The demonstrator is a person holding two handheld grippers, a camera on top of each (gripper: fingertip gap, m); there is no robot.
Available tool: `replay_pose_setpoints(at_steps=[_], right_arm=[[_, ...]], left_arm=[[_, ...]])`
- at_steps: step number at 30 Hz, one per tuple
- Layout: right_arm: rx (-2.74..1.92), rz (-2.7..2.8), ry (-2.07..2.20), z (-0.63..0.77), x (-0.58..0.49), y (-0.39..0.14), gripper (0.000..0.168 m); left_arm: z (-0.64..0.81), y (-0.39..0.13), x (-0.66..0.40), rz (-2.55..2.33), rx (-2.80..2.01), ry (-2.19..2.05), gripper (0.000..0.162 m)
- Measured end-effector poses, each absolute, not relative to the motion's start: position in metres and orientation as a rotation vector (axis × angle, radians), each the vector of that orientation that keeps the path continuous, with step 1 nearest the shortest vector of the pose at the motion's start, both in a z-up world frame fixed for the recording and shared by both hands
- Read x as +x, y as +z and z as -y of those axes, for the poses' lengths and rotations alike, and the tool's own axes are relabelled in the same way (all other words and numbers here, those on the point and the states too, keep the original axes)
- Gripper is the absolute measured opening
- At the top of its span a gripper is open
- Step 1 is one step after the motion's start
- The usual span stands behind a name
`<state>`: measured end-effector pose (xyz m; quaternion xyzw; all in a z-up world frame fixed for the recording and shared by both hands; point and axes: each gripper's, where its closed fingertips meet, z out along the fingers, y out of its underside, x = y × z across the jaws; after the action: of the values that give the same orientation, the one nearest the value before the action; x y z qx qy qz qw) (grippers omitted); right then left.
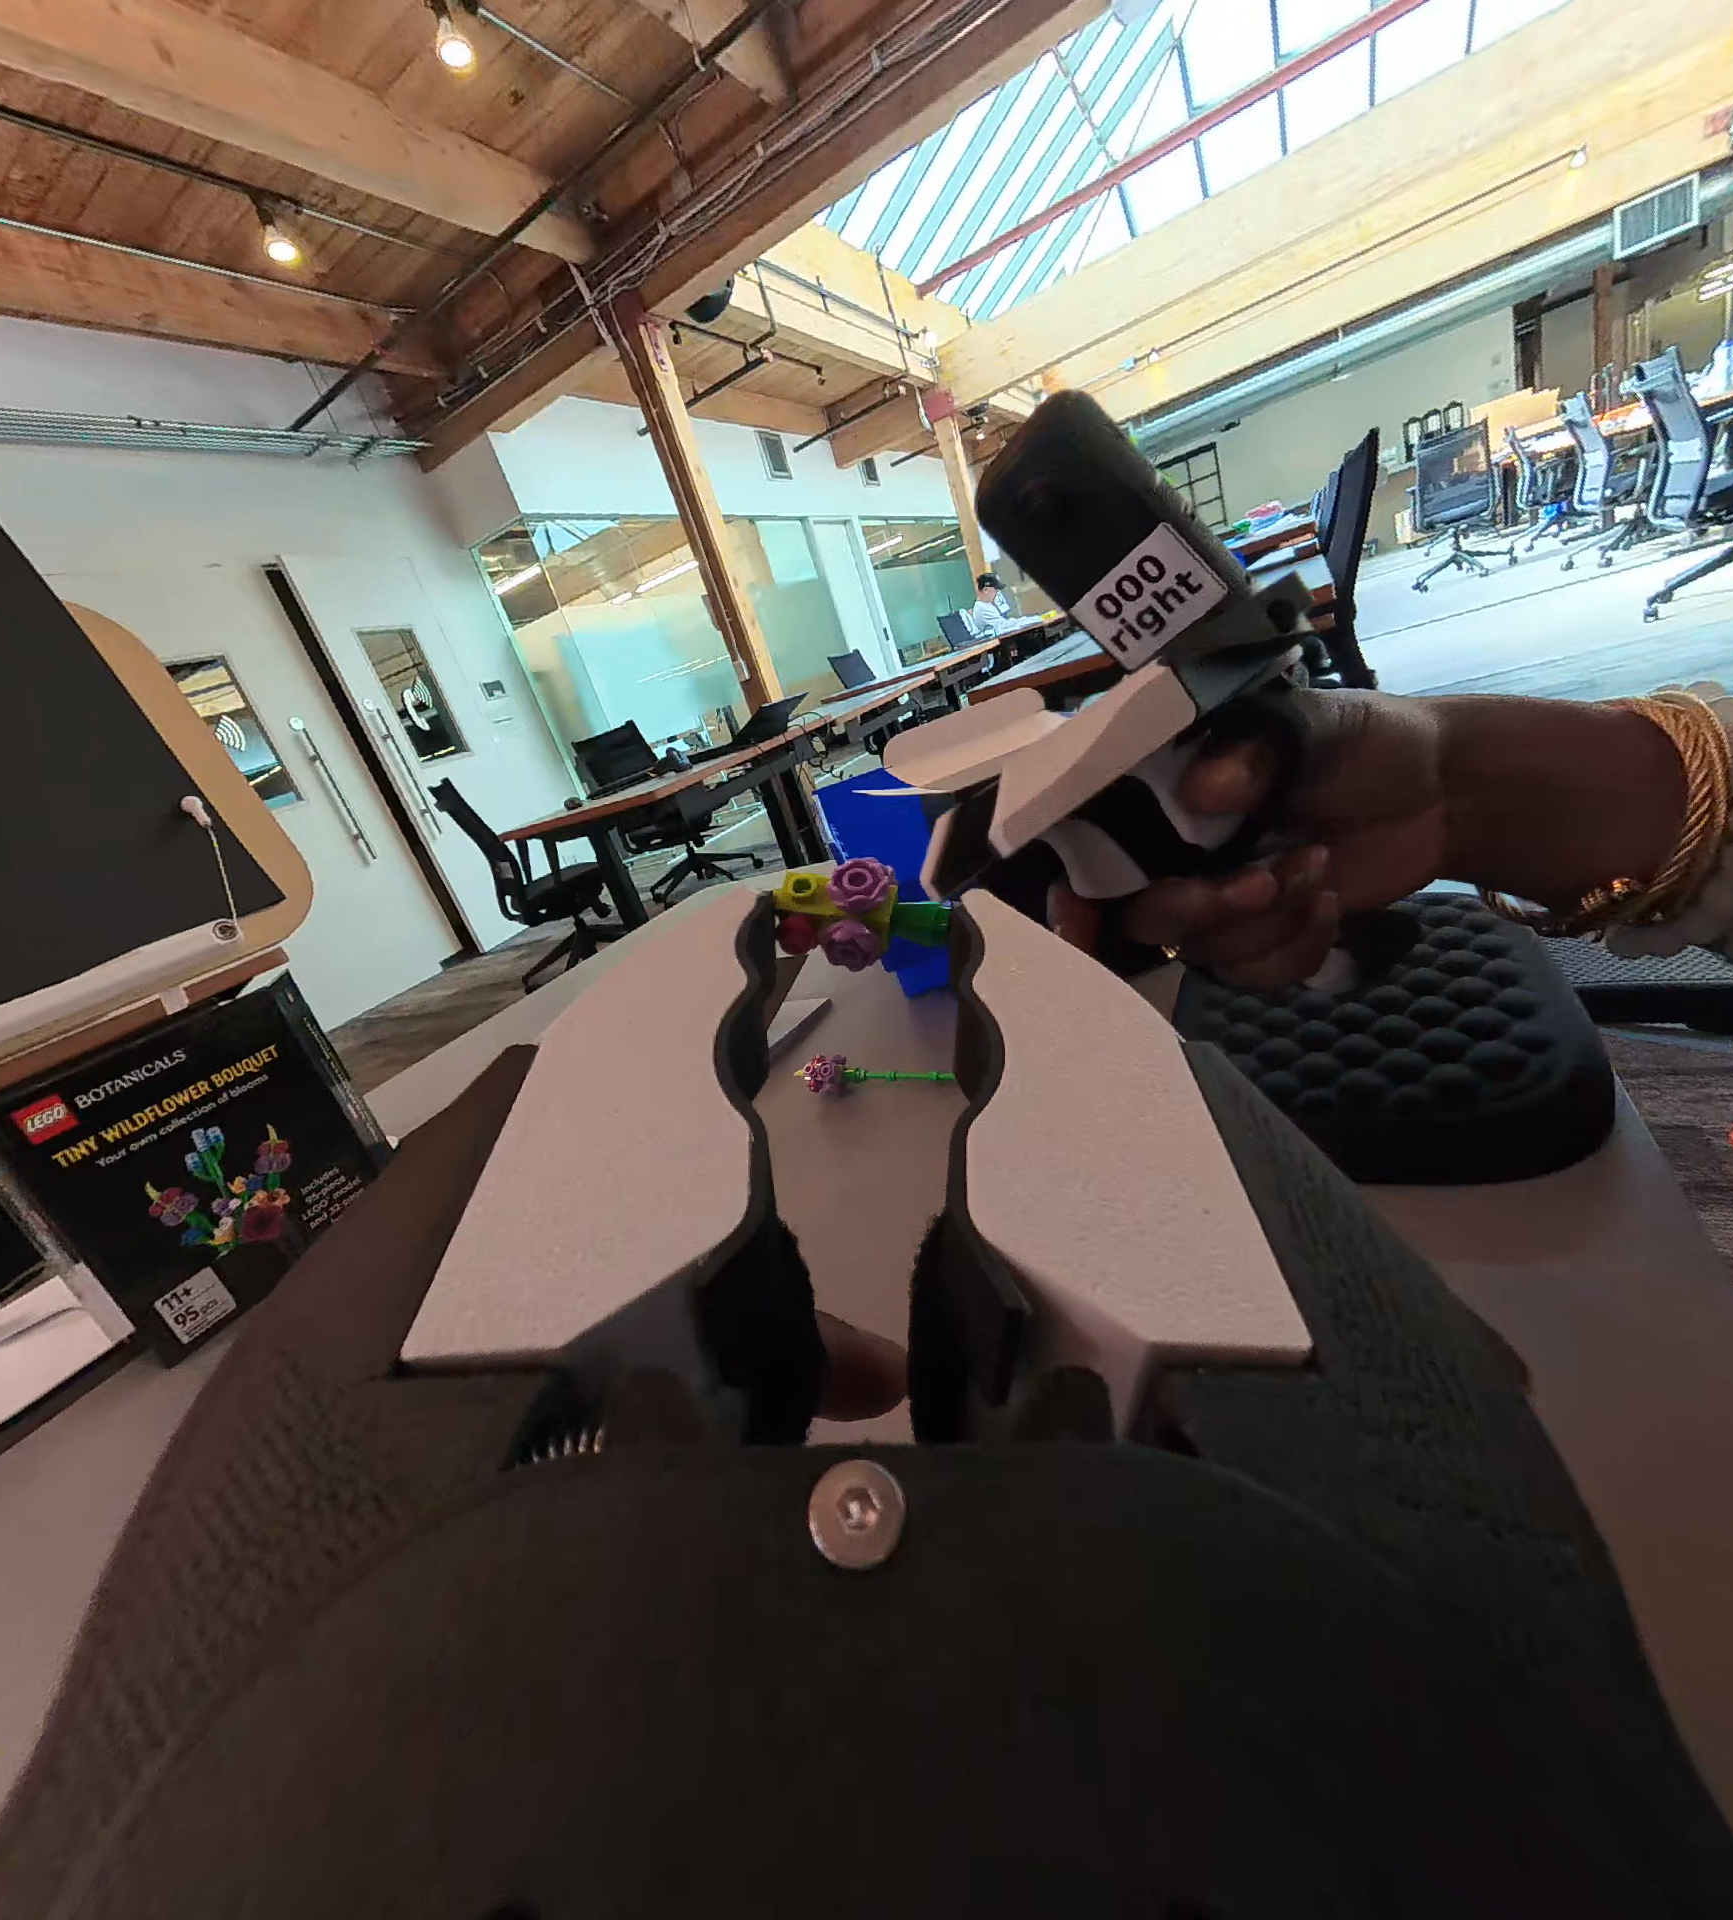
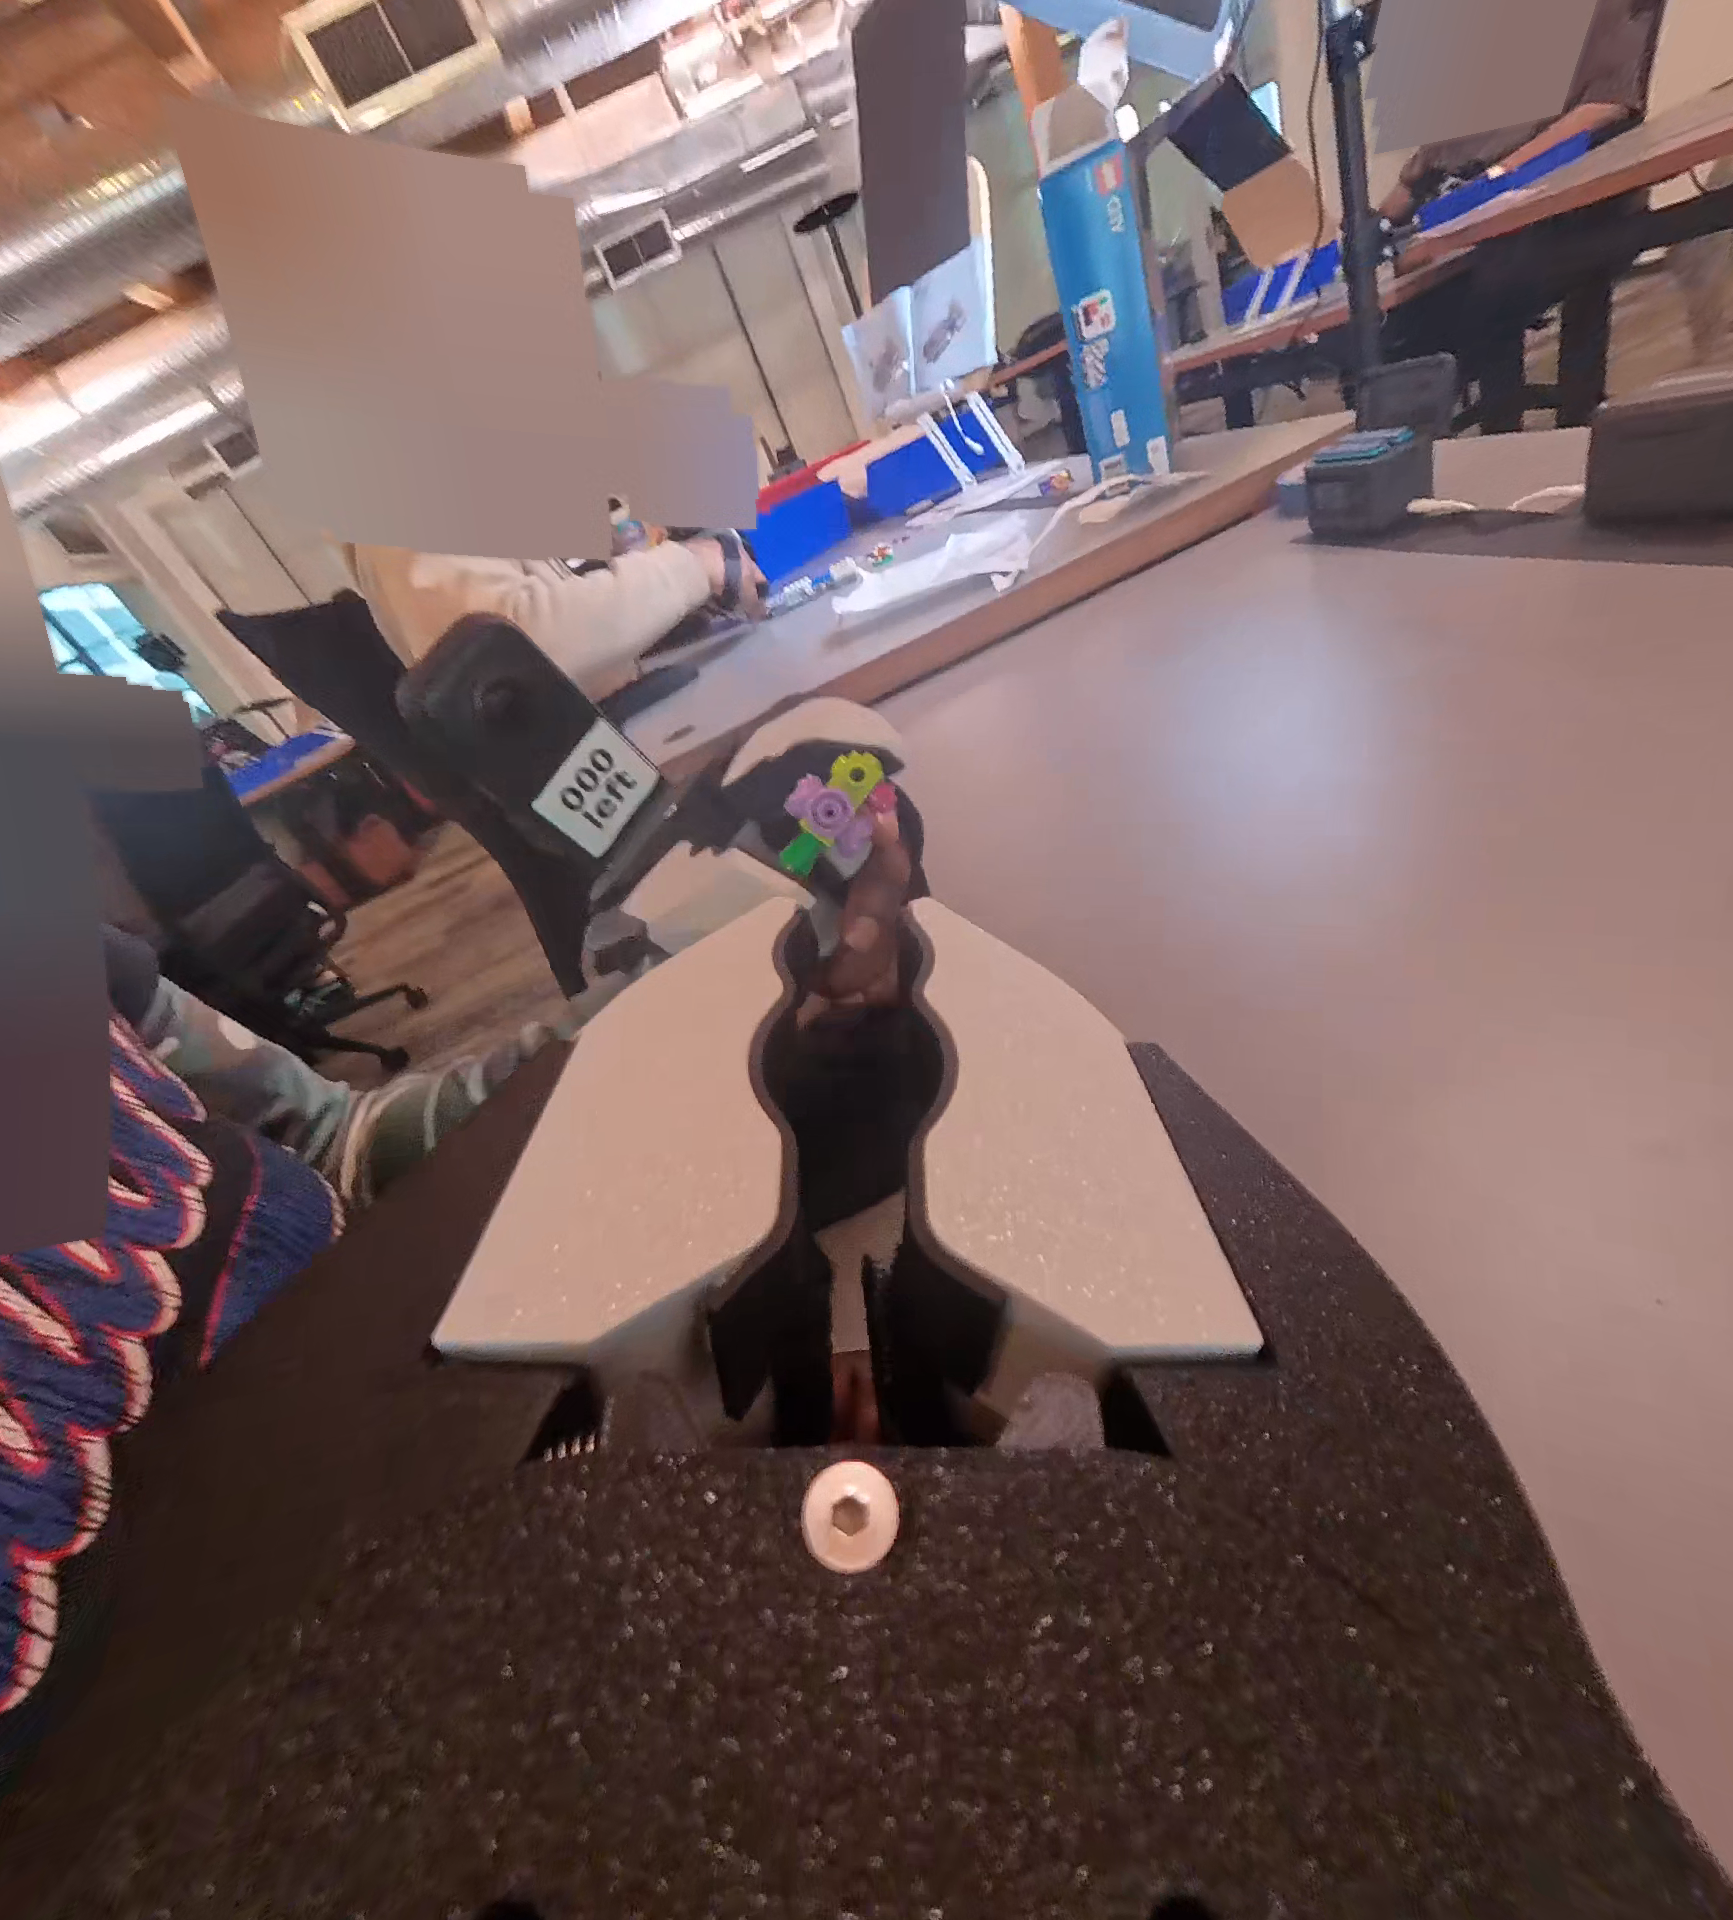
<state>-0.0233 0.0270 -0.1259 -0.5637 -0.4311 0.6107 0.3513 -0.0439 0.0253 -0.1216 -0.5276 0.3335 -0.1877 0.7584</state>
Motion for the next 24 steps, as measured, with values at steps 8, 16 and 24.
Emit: replay_pose_setpoints(at_steps=[8, 16, 24], right_arm=[[-1.603, 1.096, 1.343, -0.056, -0.009, -0.152, 0.028], [-1.605, 1.24, 1.1, -0.054, -0.004, -0.177, 0.036], [-1.567, 1.214, 1.097, -0.05, -0.001, -0.178, 0.036]], left_arm=[[-0.038, -0.139, -0.048, -0.736, -1.275, -0.335, 0.032], [-0.04, -0.145, -0.047, -0.753, -1.306, -0.32, 0.032], [-0.04, -0.147, -0.047, -0.765, -1.313, -0.297, 0.032]])
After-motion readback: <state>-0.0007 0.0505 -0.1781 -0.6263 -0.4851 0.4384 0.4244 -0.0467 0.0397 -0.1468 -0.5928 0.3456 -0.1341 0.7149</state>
